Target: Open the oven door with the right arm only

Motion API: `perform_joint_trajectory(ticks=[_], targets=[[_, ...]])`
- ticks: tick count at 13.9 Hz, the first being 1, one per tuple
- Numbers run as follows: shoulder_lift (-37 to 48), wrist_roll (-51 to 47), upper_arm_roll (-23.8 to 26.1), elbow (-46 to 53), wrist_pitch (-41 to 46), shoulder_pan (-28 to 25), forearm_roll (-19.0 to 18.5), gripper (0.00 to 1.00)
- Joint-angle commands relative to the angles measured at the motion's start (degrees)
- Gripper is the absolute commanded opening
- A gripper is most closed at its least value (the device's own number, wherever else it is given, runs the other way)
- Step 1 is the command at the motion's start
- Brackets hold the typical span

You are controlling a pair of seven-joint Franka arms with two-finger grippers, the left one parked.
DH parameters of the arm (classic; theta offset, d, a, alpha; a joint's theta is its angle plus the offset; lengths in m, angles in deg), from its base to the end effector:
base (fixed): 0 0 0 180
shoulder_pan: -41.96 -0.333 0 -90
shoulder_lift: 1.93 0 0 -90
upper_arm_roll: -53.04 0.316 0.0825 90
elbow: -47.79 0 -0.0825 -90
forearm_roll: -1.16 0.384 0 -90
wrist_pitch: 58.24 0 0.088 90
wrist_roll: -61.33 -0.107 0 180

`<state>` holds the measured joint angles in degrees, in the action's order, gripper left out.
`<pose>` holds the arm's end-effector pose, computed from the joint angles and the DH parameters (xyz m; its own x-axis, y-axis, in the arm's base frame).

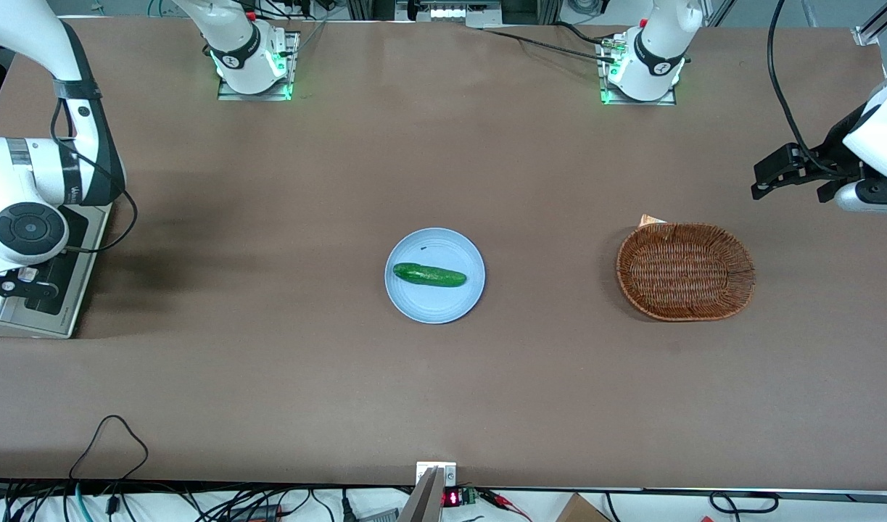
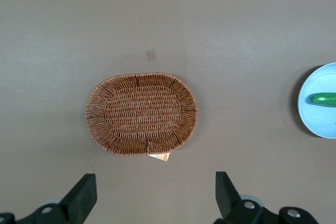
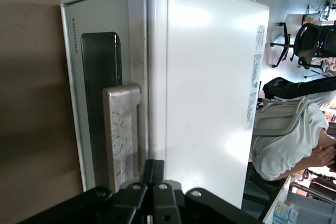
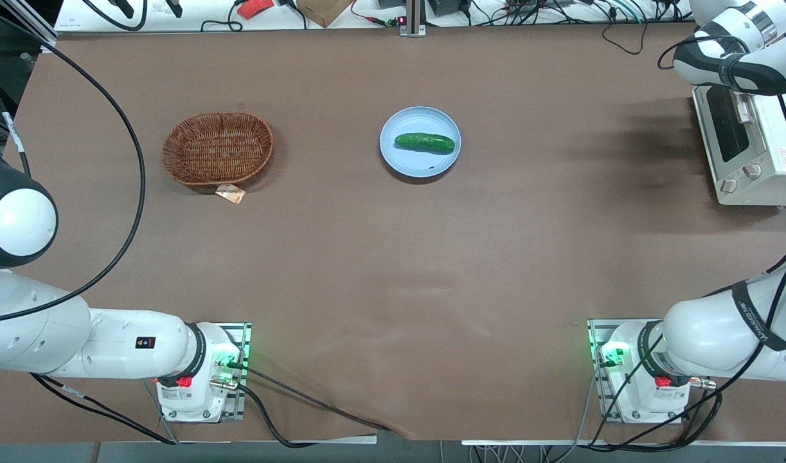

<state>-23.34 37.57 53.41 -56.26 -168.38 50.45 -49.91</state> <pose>0.6105 -0.1425 0.3362 0.9854 -0.1490 -0.0819 -0.0432 -0.6855 0.7268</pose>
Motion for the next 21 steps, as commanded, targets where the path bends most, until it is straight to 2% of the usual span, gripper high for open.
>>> perform_joint_trajectory(ticks=[1,12,20,21], targets=[[0.3,-2.4,0.2,-1.8,-1.3,0.4,-1.6,0.00],[-1.6,-5.3,0.3,-3.8,-5.0,0.4,-1.6,0.00],[-1.7,-5.5,1.0,-4.0,-7.0,0.1,-0.4,0.00],[-1.7,-5.4,1.0,-4.2,-7.3,0.0,0.7,0.00]])
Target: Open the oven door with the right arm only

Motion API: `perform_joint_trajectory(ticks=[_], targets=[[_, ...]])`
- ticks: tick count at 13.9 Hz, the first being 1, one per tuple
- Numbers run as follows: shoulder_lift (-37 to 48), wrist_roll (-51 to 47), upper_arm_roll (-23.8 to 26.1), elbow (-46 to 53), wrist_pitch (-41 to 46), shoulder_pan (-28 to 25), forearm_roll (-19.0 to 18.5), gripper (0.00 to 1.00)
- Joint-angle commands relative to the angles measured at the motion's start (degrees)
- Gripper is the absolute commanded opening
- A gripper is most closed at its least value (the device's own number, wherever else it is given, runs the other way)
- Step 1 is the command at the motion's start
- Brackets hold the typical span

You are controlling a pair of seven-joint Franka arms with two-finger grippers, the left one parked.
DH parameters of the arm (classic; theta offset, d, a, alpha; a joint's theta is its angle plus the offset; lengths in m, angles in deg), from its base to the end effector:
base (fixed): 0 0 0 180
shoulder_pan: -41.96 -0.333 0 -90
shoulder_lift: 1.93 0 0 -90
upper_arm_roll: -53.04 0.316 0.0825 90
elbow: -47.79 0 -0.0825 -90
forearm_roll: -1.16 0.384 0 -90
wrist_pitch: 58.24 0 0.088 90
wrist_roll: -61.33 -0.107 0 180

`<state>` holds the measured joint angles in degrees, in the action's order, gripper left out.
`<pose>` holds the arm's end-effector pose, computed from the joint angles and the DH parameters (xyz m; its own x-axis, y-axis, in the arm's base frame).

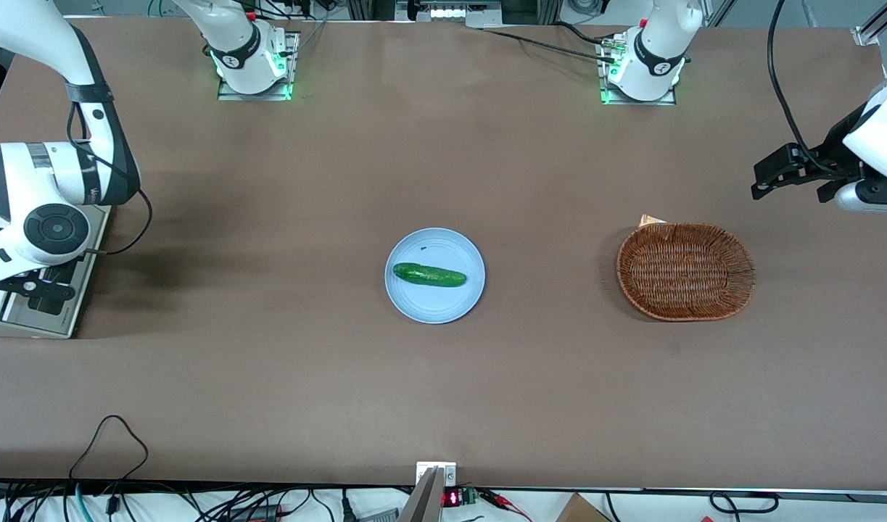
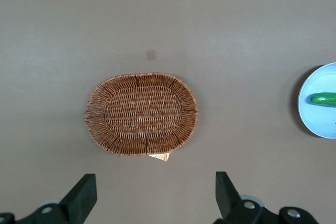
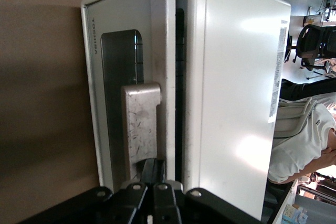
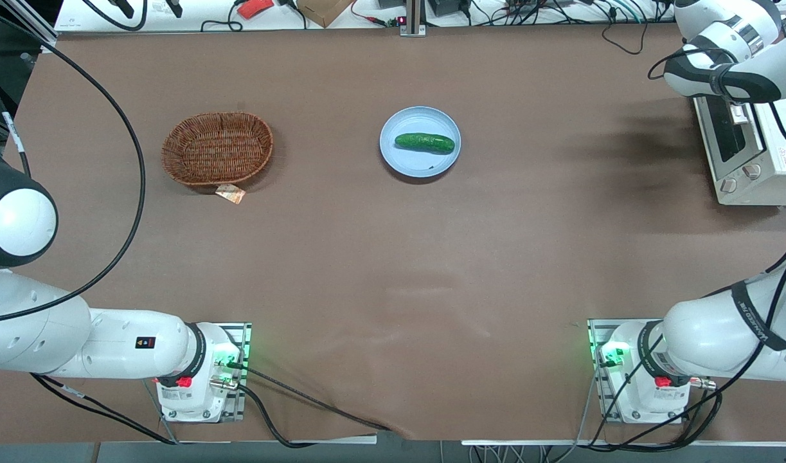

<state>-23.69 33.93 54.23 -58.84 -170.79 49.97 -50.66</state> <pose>0.6063 -0.1248 0.3143 0.9888 -0.1362 -0.0607 -0.0511 -0.6920 0.7201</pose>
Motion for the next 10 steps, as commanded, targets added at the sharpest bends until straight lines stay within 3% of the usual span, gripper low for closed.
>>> perform_joint_trajectory(ticks=[1,10], targets=[[-1.3,-1.8,0.2,-1.8,-5.5,0.5,2.2,0.00],[-2.1,-1.6,0.2,-3.7,-9.3,0.5,5.1,0.00]])
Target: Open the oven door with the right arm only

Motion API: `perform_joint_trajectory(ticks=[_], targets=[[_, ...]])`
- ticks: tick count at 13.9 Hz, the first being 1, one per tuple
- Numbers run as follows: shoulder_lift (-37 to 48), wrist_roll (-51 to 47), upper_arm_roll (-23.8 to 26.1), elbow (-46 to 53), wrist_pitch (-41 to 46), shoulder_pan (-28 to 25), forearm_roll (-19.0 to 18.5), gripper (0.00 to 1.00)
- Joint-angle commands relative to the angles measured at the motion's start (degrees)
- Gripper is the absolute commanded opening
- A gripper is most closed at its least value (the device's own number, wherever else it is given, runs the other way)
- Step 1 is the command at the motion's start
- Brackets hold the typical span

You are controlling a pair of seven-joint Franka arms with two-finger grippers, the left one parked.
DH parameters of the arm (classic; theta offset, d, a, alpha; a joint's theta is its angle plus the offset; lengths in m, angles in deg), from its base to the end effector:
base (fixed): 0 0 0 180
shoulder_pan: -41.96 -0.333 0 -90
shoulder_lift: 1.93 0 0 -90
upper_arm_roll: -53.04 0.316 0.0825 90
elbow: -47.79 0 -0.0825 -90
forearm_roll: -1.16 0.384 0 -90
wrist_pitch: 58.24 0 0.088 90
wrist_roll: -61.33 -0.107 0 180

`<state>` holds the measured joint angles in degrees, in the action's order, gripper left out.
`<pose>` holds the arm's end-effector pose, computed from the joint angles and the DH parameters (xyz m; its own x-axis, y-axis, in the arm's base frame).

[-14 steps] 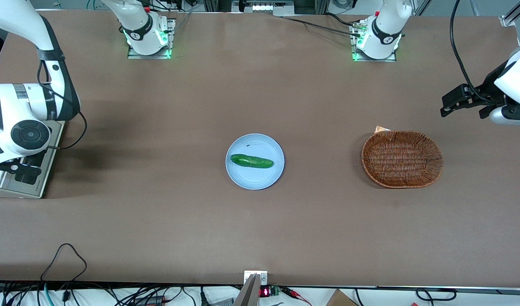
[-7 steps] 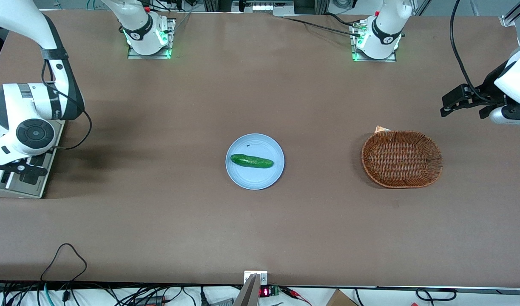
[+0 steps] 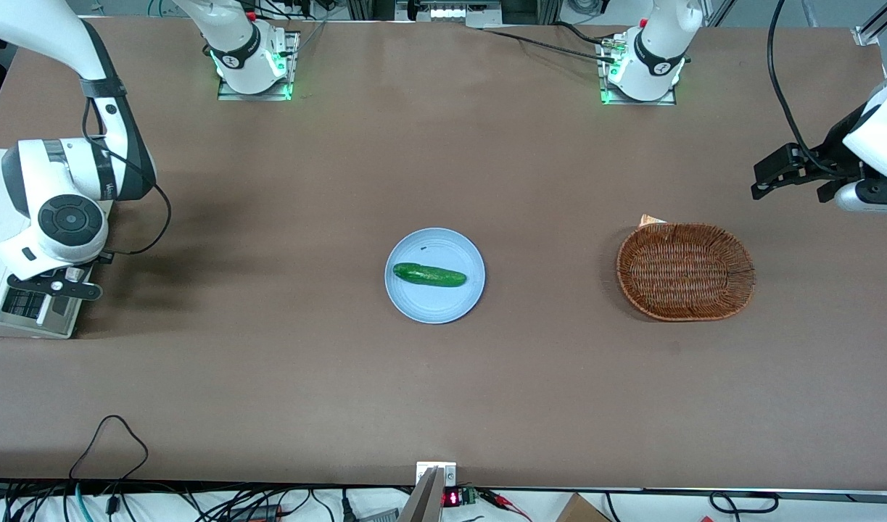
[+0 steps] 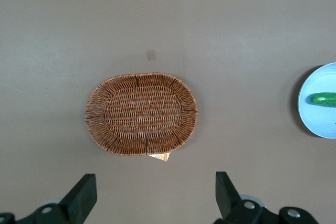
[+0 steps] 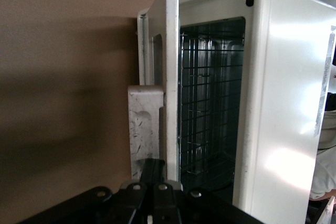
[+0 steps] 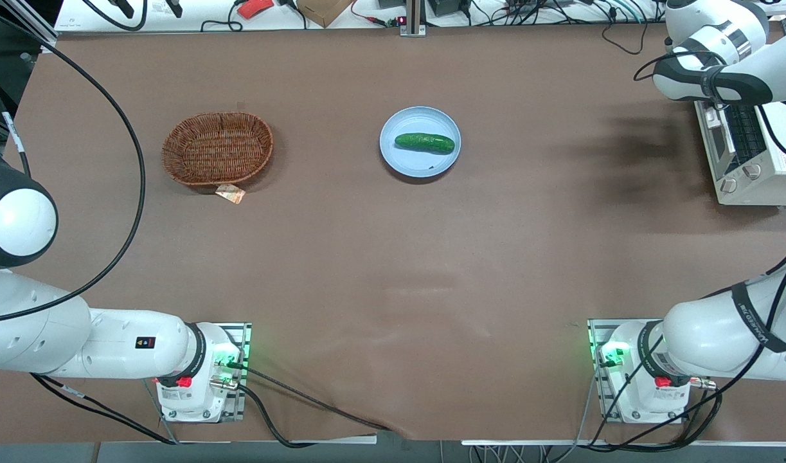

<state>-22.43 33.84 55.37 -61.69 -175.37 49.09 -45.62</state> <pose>0.6027 -0.0921 0.3056 0.9936 -0.1069 -0.0373 -0.0587 -0.7678 0.6380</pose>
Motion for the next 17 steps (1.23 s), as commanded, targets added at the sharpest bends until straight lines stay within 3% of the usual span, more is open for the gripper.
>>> perform_joint_trajectory(ticks=[1,17], targets=[[-3.5,-1.5,-0.9,-0.8,-5.0,1.4,0.7,0.00],[-7.4,-0.9,-0.7,-0.9,-9.6,1.4,4.8,0.00]])
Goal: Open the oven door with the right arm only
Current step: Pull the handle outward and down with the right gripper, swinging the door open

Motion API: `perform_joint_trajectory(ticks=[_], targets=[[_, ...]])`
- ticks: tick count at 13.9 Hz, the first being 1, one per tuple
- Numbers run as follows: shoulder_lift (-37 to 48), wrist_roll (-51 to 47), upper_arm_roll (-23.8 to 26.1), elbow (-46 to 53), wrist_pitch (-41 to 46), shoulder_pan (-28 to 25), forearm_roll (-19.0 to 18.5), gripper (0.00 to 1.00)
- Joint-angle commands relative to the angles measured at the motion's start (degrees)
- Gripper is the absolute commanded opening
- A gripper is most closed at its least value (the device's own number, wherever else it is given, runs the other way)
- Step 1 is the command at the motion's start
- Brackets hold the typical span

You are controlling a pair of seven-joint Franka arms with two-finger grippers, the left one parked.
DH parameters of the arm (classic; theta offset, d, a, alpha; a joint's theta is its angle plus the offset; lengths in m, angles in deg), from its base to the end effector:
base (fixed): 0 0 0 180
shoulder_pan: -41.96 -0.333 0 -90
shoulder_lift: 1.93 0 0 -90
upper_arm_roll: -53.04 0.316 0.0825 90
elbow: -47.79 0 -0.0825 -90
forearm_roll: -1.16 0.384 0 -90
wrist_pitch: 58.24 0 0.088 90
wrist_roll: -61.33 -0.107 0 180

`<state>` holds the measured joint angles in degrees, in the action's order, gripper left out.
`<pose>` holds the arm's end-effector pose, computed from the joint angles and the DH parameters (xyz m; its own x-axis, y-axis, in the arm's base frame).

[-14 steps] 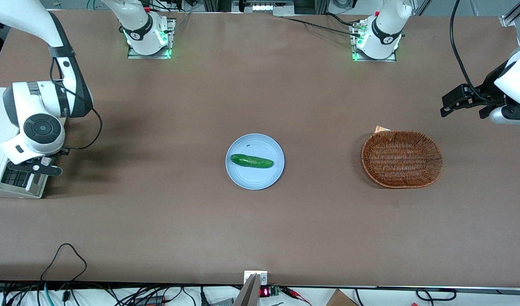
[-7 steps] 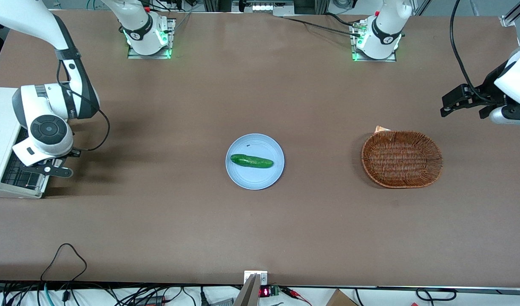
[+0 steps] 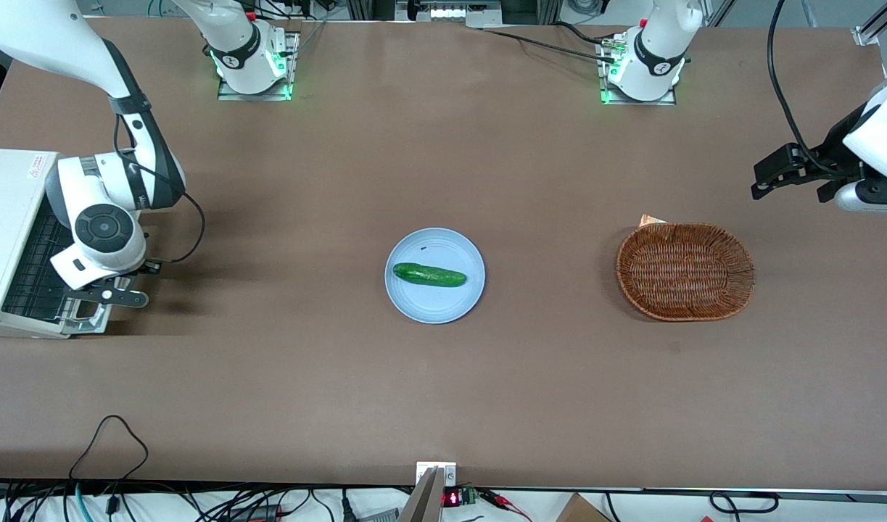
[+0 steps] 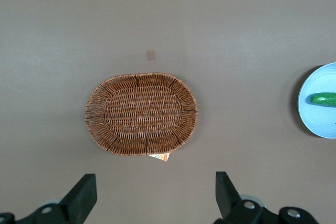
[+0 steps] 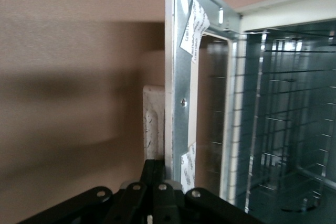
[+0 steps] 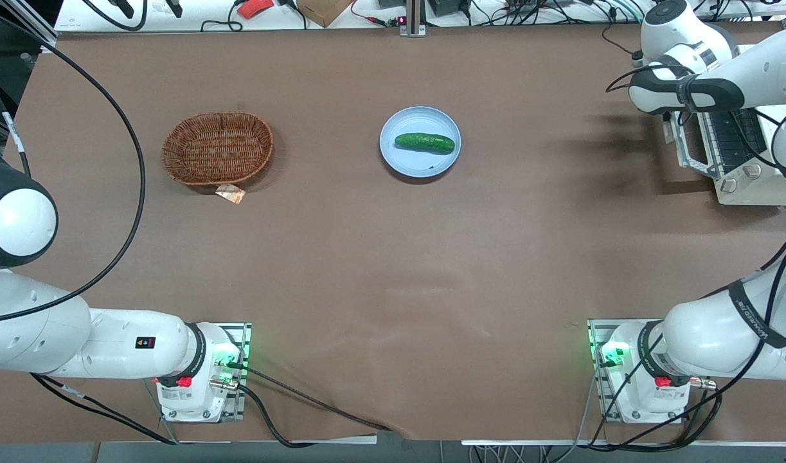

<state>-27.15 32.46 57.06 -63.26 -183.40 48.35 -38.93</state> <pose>0.6047 -0.0502 0.2472 0.9952 -0.0914 -0.0361 -0.0610 -0.8625 0.5024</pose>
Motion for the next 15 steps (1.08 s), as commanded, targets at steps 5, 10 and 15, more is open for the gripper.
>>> perform_joint_trajectory(ticks=[5,10,15], targets=[[-3.6,0.7,-2.4,0.7,-1.9,2.1,-1.8,0.00],[-4.4,0.5,-2.4,0.7,-2.5,2.1,-1.8,0.00],[-5.7,0.5,-2.4,0.7,-4.6,2.2,-1.7,0.00]])
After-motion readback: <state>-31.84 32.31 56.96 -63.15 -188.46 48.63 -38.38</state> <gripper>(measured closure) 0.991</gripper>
